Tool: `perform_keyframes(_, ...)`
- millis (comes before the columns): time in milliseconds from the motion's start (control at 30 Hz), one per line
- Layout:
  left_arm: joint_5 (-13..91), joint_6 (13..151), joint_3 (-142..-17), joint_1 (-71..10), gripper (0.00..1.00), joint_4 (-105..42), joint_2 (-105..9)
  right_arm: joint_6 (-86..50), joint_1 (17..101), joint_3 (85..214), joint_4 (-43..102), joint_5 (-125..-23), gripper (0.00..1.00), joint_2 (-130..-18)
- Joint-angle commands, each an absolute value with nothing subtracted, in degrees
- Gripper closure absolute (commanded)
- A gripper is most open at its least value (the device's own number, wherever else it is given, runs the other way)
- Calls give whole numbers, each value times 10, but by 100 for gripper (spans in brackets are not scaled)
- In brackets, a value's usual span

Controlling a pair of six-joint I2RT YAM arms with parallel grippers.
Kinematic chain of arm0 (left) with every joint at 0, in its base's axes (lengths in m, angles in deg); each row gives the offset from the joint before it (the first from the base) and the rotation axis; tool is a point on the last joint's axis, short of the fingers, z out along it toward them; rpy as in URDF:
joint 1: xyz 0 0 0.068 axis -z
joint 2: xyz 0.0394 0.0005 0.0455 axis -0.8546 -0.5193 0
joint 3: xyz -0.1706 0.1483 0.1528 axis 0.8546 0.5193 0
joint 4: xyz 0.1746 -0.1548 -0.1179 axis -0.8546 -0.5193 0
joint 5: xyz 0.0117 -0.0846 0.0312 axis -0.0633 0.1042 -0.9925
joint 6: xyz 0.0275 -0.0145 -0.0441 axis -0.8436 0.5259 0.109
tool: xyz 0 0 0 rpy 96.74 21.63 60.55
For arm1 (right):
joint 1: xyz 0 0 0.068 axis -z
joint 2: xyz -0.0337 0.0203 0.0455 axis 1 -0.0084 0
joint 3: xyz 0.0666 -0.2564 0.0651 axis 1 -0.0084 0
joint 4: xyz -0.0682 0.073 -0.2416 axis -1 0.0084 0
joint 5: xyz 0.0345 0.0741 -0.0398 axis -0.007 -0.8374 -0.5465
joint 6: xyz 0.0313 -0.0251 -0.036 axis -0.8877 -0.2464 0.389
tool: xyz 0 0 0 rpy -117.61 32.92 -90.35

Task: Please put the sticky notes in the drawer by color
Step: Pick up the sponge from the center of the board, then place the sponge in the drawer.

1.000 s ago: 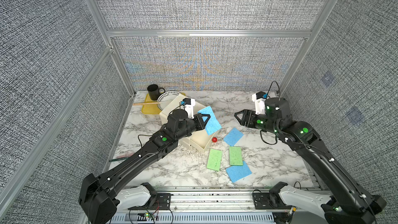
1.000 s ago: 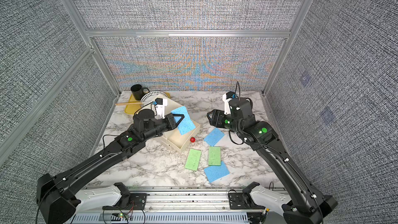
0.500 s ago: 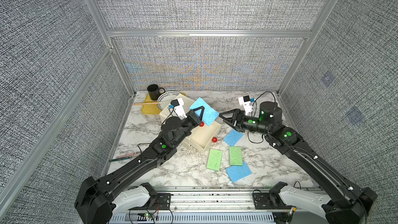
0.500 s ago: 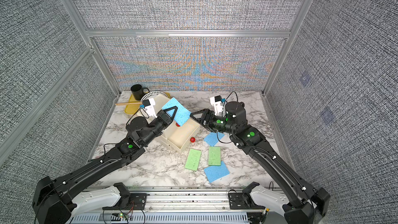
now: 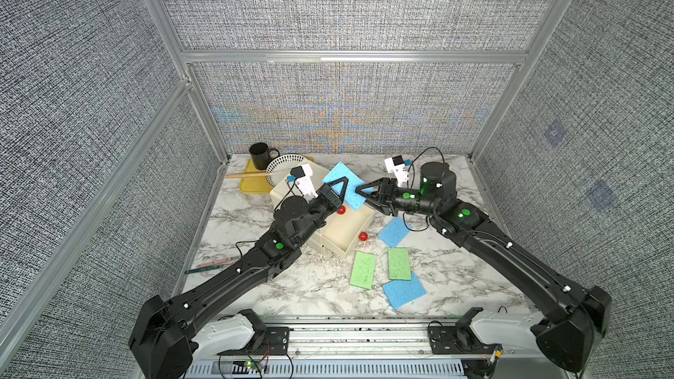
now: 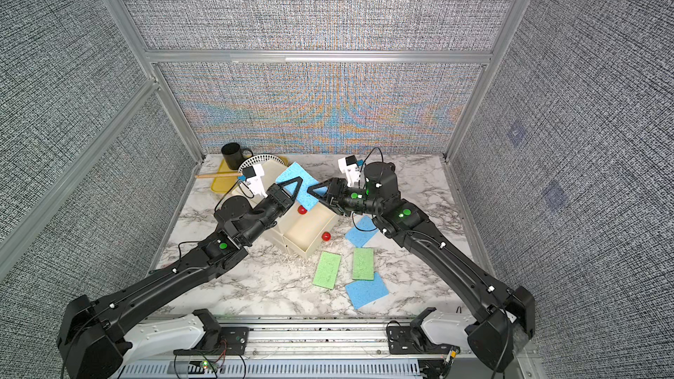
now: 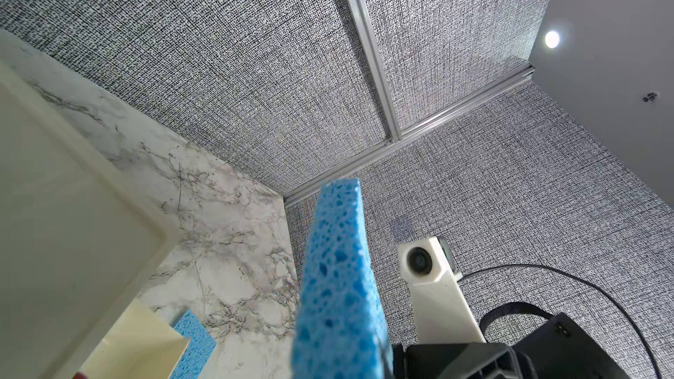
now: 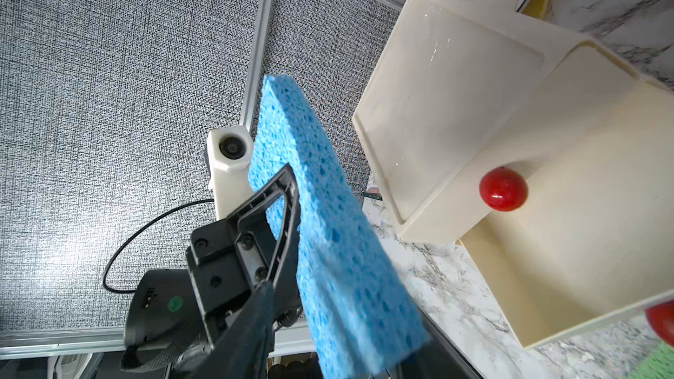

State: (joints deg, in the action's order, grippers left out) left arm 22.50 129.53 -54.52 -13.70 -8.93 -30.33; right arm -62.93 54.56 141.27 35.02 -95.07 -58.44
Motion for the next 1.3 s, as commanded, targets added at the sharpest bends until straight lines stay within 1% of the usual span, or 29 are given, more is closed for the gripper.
perform_keyframes(0,237,1297,-554,-136,99,-93,-304,-619,542,1420,348,-934,81,-584)
perform_keyframes(33,240,1294,-558,-136,99,-106,-303,-617,541,1418,355,-927,92,-580)
perform_keyframes(67,242,1292,-562,-136,99,-117,-304,-613,541,1418,363,-917,100,-577)
perform_keyframes(100,247,1289,-566,-136,92,-128,-306,-607,541,1418,371,-908,100,-574)
perform_keyframes(133,252,1285,-572,-136,77,-143,-306,-599,541,1419,389,-896,100,-570)
perform_keyframes(167,256,1278,-580,-136,54,-159,-306,-588,541,1422,409,-878,100,-565)
perform_keyframes(200,255,1268,-589,-136,38,-184,-304,-578,541,1426,427,-866,100,-562)
perform_keyframes(233,250,1252,-601,-136,29,-217,-300,-570,542,1431,452,-854,100,-558)
perform_keyframes(267,239,1229,-613,-136,10,-251,-294,-552,542,1437,475,-840,100,-555)
perform_keyframes(300,224,1201,-624,-136,0,-286,-287,-541,543,1439,492,-834,100,-552)
perform_keyframes(367,181,1134,-636,-136,0,-333,-269,-528,548,1443,530,-812,100,-542)
perform_keyframes(533,93,994,-607,-137,0,-343,-196,-511,573,1439,643,-738,100,-510)
perform_keyframes(667,62,937,-584,-138,0,-358,-155,-492,609,1446,729,-716,100,-513)
perform_keyframes(800,63,928,-564,-138,0,-365,-146,-483,623,1436,733,-758,100,-544)
perform_keyframes(933,84,927,-565,-138,0,-382,-169,-467,618,1448,724,-830,100,-609)
perform_keyframes(1067,103,917,-602,-139,0,-434,-212,-473,602,1461,692,-863,100,-653)
perform_keyframes(1267,85,899,-666,-141,0,-530,-263,-483,595,1480,668,-893,100,-703)
